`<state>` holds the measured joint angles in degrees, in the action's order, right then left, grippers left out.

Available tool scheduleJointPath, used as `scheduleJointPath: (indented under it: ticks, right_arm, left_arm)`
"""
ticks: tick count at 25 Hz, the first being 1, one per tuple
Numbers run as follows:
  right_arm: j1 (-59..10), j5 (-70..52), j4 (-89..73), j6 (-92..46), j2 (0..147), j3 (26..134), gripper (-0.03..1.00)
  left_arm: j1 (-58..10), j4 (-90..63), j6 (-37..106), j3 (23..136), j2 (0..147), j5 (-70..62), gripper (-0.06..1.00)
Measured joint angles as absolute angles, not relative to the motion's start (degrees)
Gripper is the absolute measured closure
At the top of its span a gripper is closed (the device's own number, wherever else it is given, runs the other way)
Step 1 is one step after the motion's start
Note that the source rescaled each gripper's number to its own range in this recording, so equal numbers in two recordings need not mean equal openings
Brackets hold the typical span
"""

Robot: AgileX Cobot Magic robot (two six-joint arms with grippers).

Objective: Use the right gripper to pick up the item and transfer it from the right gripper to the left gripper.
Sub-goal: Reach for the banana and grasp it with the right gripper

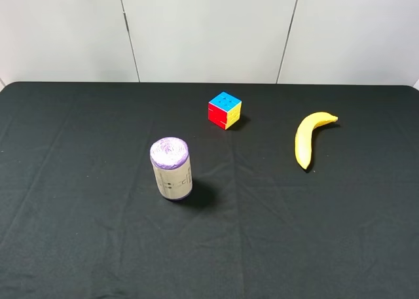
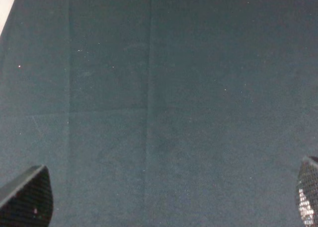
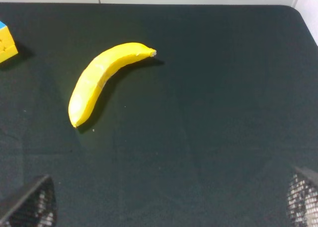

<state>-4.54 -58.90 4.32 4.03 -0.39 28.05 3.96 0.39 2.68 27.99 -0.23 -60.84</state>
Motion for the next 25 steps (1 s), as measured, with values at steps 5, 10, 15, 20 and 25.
scheduleJointPath:
  ticks: [5,10,15,20,25]
  right_arm:
    - [-4.54,-58.90,4.32,4.03,-0.39,28.05,-0.03]
    - [-4.54,-58.90,4.32,4.03,-0.39,28.05,-0.03]
    - [-4.54,-58.90,4.32,4.03,-0.39,28.05,-0.03]
    - [-4.54,-58.83,4.26,4.03,-0.39,28.43,-0.03]
    - [-4.54,-57.69,4.01,4.88,6.97,34.01,-0.03]
  left_arm:
    - [3.96,0.39,2.68,27.99,-0.23,-60.84,-0.01]
    - [3.96,0.39,2.68,27.99,-0.23,-60.84,-0.01]
    - [3.96,0.39,2.68,27.99,-0.23,-60.84,-0.01]
    - [3.96,0.39,2.68,27.99,-0.23,-60.84,-0.01]
    - [3.96,0.39,2.68,27.99,-0.23,-60.79,-0.01]
